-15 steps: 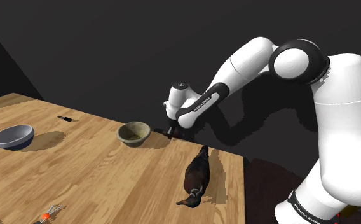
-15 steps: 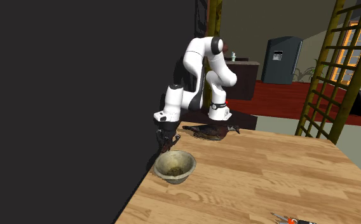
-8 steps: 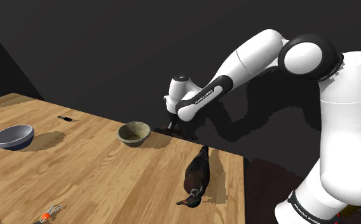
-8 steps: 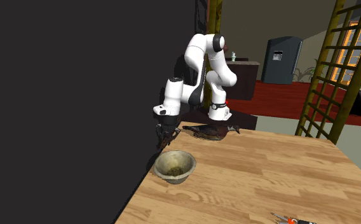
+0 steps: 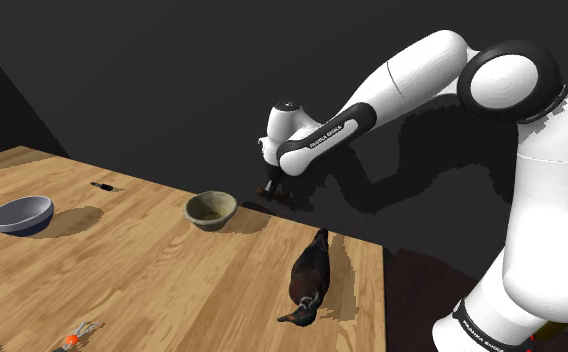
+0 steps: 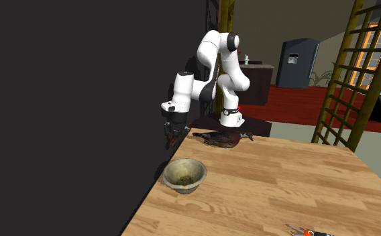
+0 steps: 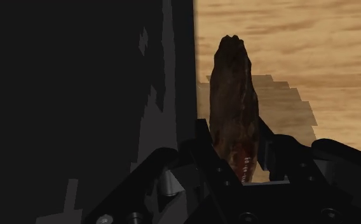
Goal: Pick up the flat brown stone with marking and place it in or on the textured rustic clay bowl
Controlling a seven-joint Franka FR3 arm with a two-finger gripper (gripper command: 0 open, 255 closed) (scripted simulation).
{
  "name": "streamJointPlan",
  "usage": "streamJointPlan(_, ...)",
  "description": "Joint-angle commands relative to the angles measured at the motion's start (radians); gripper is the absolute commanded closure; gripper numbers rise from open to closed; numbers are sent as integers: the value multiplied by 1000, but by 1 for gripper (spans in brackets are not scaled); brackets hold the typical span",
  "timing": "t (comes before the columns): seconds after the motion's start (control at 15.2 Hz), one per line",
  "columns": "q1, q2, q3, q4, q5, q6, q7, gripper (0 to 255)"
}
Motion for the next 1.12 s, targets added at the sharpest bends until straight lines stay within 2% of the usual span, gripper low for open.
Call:
streamJointPlan(0.0,-6,-14,0,14,6,-19,-7,255)
streamJointPlan(0.79,-22,-102,24,51,53,-141,-48,255)
streamJointPlan(1.06,46,-13,35,182,16,-196,38,255)
